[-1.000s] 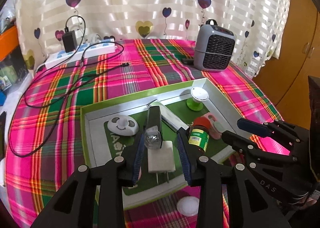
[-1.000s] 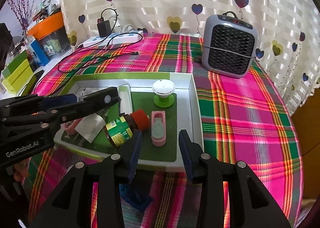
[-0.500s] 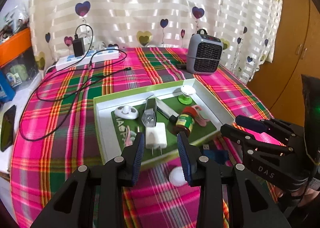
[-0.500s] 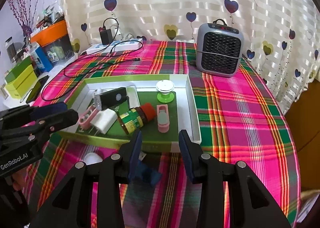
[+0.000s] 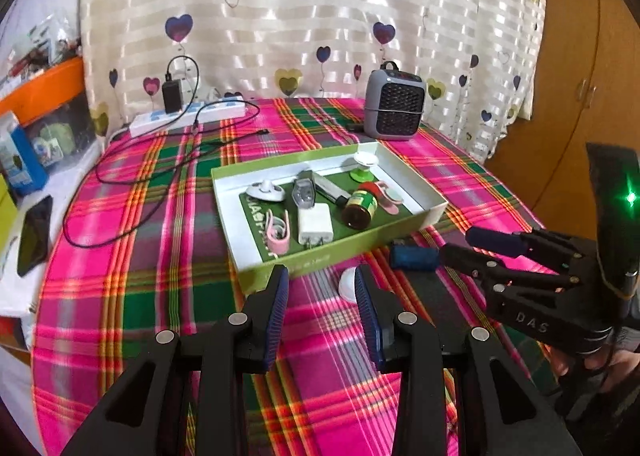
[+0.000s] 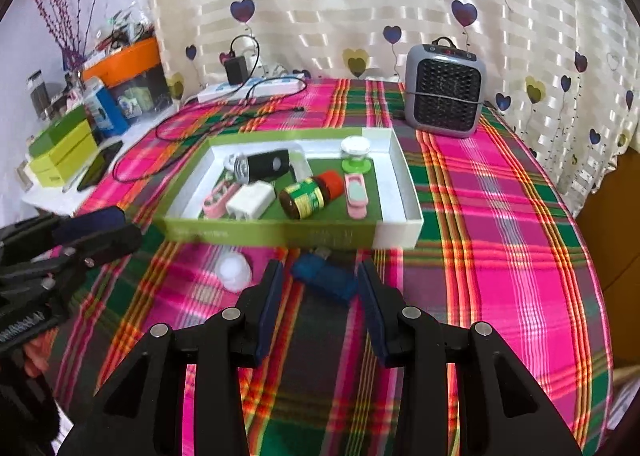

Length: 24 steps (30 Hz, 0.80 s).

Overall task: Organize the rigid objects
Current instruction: 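Move the right tool to the blue USB drive while the left approaches the white jar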

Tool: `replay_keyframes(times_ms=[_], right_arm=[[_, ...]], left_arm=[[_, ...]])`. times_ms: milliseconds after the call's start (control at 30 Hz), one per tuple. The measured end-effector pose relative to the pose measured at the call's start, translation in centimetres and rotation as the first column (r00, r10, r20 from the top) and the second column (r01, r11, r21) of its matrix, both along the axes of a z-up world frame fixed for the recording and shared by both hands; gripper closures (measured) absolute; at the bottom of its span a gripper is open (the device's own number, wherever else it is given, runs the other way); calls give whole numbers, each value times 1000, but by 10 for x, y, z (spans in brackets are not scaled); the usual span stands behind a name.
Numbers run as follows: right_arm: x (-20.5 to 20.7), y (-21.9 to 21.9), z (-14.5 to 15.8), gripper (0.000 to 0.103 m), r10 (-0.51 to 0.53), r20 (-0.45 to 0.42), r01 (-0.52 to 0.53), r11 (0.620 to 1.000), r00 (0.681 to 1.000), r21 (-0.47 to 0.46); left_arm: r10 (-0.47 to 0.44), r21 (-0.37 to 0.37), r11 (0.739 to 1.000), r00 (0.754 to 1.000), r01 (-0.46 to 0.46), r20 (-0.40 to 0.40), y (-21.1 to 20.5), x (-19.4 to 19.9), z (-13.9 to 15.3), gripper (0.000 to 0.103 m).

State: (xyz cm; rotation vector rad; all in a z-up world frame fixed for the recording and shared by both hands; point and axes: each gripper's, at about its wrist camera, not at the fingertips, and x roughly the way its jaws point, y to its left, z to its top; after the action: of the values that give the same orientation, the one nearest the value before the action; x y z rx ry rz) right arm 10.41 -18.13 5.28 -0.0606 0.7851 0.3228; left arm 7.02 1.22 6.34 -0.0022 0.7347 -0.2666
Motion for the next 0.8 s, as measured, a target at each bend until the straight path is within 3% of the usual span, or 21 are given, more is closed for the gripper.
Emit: replay_keyframes(times_ms=[433, 800], right_arm=[[-7, -18, -19, 64, -32, -27, 33, 999, 999, 25], [4, -21, -29, 64, 12, -61, -10, 1000, 998, 18]], left_arm=[[-47, -35, 998, 998, 46, -38, 0, -5, -21, 70], [-124, -85, 990, 989, 117, -83, -12, 10, -38, 70]])
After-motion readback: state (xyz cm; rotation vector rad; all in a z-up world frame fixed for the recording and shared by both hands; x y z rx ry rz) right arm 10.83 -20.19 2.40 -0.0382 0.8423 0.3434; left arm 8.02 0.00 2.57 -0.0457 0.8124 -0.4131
